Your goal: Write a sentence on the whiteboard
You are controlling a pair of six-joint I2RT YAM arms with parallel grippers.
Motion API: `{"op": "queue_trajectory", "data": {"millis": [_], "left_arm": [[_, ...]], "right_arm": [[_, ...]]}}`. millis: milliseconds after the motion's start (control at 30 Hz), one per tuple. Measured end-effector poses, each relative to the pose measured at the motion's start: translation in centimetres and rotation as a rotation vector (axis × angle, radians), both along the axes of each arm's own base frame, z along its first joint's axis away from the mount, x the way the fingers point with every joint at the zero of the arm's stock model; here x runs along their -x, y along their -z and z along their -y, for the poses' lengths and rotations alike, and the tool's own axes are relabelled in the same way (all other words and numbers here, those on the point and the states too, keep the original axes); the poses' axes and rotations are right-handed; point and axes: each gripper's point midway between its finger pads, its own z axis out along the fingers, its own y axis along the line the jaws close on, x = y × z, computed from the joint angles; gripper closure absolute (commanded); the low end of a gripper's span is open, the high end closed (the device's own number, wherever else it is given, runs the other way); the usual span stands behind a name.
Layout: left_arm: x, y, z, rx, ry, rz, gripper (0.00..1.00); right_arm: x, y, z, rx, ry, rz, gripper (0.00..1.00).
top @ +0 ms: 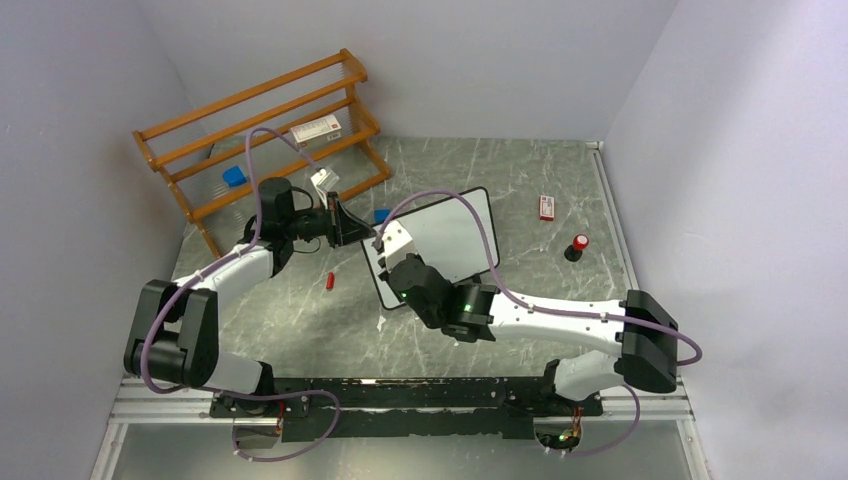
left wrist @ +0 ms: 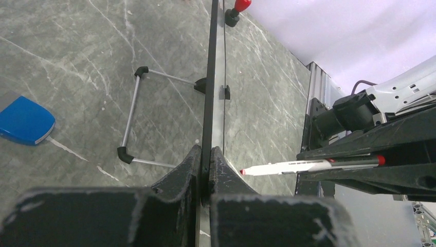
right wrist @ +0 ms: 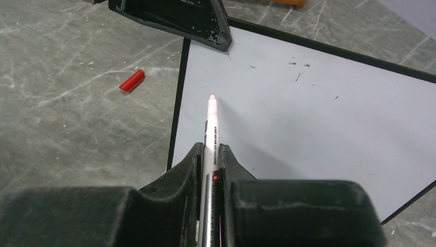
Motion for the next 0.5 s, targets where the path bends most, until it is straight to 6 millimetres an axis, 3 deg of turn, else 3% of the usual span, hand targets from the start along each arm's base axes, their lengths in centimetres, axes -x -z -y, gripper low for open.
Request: {"op": "queue_trajectory", "data": {"millis": [133,500], "left_arm": [[-0.2,0.1,0.0,-0.004,0.001,-0.004,0.95],[-0.2,0.1,0.0,-0.012,0.000,-0.007,0.95]], "right_arm": [[-0.3,0.3,-0.5,0.013,0.008,-0.001,1.00],[-1.2,-2.4,-2.2,-0.039,0.036,0.021,1.00]]}}
